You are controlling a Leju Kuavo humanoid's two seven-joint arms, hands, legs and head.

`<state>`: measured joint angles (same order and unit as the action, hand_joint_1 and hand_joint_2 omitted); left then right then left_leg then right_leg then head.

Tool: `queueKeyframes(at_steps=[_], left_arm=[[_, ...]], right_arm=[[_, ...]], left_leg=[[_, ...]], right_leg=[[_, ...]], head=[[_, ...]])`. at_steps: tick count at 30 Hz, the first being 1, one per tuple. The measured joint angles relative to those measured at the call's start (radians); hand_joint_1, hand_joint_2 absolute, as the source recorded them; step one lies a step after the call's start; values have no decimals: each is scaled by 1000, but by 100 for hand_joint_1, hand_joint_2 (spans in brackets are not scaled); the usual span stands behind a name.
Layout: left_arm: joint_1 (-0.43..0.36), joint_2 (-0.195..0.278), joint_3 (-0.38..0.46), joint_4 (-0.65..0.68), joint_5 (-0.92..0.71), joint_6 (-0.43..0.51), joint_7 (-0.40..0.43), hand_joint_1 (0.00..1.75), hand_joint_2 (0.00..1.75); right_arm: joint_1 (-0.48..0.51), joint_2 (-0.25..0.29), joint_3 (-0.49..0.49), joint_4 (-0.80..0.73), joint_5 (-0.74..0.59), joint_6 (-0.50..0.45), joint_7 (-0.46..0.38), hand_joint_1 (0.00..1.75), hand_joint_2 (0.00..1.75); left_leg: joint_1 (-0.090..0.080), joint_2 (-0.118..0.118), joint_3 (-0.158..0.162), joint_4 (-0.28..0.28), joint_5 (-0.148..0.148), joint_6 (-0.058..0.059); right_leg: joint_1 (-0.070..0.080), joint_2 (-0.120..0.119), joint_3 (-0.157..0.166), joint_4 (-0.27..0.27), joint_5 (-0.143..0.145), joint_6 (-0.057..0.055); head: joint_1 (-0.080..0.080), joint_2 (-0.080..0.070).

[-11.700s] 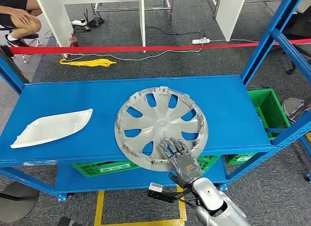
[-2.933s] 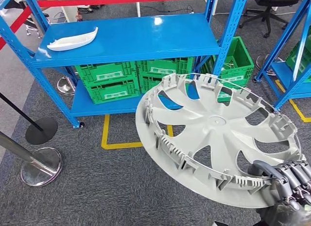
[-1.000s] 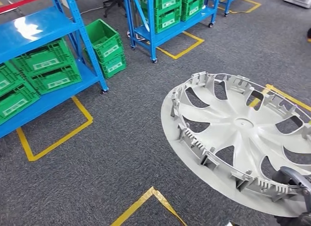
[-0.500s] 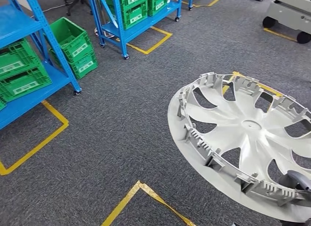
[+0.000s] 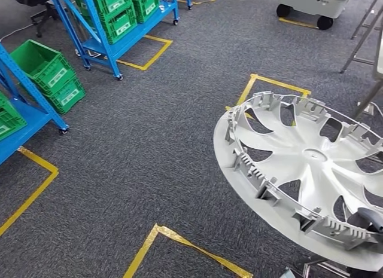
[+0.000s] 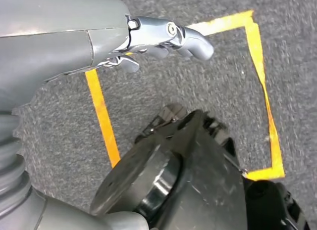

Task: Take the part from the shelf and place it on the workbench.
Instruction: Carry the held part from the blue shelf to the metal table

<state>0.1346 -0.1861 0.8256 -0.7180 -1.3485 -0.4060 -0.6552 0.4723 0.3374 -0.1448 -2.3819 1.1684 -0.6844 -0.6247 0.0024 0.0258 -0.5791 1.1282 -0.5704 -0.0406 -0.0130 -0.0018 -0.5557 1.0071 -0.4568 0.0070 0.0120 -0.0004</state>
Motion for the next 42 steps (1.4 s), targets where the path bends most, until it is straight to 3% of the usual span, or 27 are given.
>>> queueKeyframes(at_steps=[2,3,5,7,9,11,13,15,17,18,19,20,22,24,26,28,30,32,33,34,36,38,40,42], left_arm=[[6,1,-7,4,12,1,4,0,175],[8,2,-12,5,19,1,7,0,175],[10,4,-20,5,31,2,10,0,175],[11,7,-27,5,40,2,12,0,175],[12,8,-34,6,47,2,14,0,175],[12,8,-43,6,52,2,17,0,175],[12,9,-50,6,57,2,17,0,175],[16,10,-52,6,60,1,18,0,175],[22,11,-53,6,60,1,20,0,175],[24,11,-54,6,60,1,22,0,175],[24,11,-55,6,61,1,23,0,175],[23,11,-58,6,64,1,25,0,175],[23,12,-64,6,69,1,27,0,175],[24,14,-69,6,75,2,29,0,175],[24,14,-75,6,82,2,31,0,175],[23,16,-83,6,91,3,34,0,175],[23,18,-92,6,100,5,42,0,175],[24,19,-100,8,107,9,49,0,175],[24,20,-104,9,110,10,52,0,175],[24,22,-109,10,114,12,53,0,175],[24,25,-118,10,120,17,56,0,175],[22,28,-127,12,128,20,60,0,175],[22,30,-138,14,136,24,63,0,175],[20,32,-153,15,140,27,62,0,175]], right_arm=[[0,2,0,-1,9,0,12,175,175],[1,3,-1,-1,12,0,17,175,175],[1,4,-1,-2,16,0,26,175,175],[1,5,-1,-5,20,0,33,175,175],[2,5,-1,-9,24,0,38,175,175],[5,6,-1,-11,27,0,43,175,175],[10,6,-1,-13,30,0,47,175,175],[10,6,-1,-15,31,0,49,175,175],[9,6,-1,-15,31,0,49,175,175],[10,6,-1,-15,32,0,50,175,175],[11,6,-1,-15,32,0,51,175,175],[12,6,-1,-15,33,0,53,175,175],[12,6,-1,-16,34,0,58,175,175],[12,6,-1,-17,36,0,64,175,175],[14,6,-2,-18,34,0,62,175,175],[15,6,-5,-18,4,0,22,175,175],[13,7,-11,-16,-43,0,-34,175,175],[11,7,-18,-14,-70,0,-56,175,175],[11,7,-23,-13,-75,0,-57,175,175],[11,7,-28,-12,-78,0,-58,175,175],[12,7,-36,-11,-81,0,-58,175,175],[13,7,-42,-11,-84,0,-58,175,175],[15,7,-48,-11,-88,0,-58,175,175],[21,7,-56,-12,-90,0,-58,175,175]], left_leg=[[0,-18,-52,116,-43,1],[0,-22,-58,128,-35,4],[1,-37,-17,41,31,10],[5,-76,43,-92,87,15],[7,-98,67,-150,97,18],[6,-80,66,-155,98,27],[7,-57,65,-158,104,40],[6,-32,63,-160,106,46],[3,-3,61,-159,107,48],[2,11,61,-159,107,48],[1,24,61,-159,107,48],[1,35,62,-159,107,47],[-3,55,67,-157,104,42],[-9,71,70,-154,103,32],[-8,85,69,-154,104,21],[-4,56,60,-133,81,7],[-2,4,17,-35,18,0],[-2,-18,-44,97,-39,0],[-2,-21,-61,130,-42,0],[-1,-24,-60,124,-23,1],[2,-44,-12,17,50,4],[9,-95,42,-104,96,7],[10,-119,58,-149,98,13],[9,-94,58,-155,102,25]], right_leg=[[2,27,-11,1,8,-3],[3,42,-14,1,11,-2],[3,69,-17,1,15,3],[4,93,-21,4,19,10],[5,114,-32,8,25,21],[2,127,-45,8,30,34],[3,91,-67,44,6,44],[4,33,-116,160,-61,51],[4,11,-163,280,-114,56],[4,8,-163,296,-116,57],[4,5,-143,271,-100,57],[4,-4,-103,209,-71,56],[7,-48,-19,67,-31,50],[11,-70,12,8,-22,38],[12,-48,5,9,-16,24],[9,-27,1,5,-7,9],[6,-5,-5,3,2,-3],[6,20,-14,3,9,-7],[7,34,-17,3,11,-7],[6,49,-18,3,13,-6],[5,77,-19,4,16,-1],[6,103,-26,9,19,8],[4,127,-40,10,27,22],[-1,140,-55,9,33,35]], head=[[0,0],[0,0],[0,0],[0,0],[0,0],[0,0],[5,0],[13,0],[16,0],[16,0],[16,0],[16,0],[17,0],[14,0],[13,0],[12,0],[10,0],[10,0],[10,0],[11,0],[10,0],[12,0],[13,0],[13,0]])
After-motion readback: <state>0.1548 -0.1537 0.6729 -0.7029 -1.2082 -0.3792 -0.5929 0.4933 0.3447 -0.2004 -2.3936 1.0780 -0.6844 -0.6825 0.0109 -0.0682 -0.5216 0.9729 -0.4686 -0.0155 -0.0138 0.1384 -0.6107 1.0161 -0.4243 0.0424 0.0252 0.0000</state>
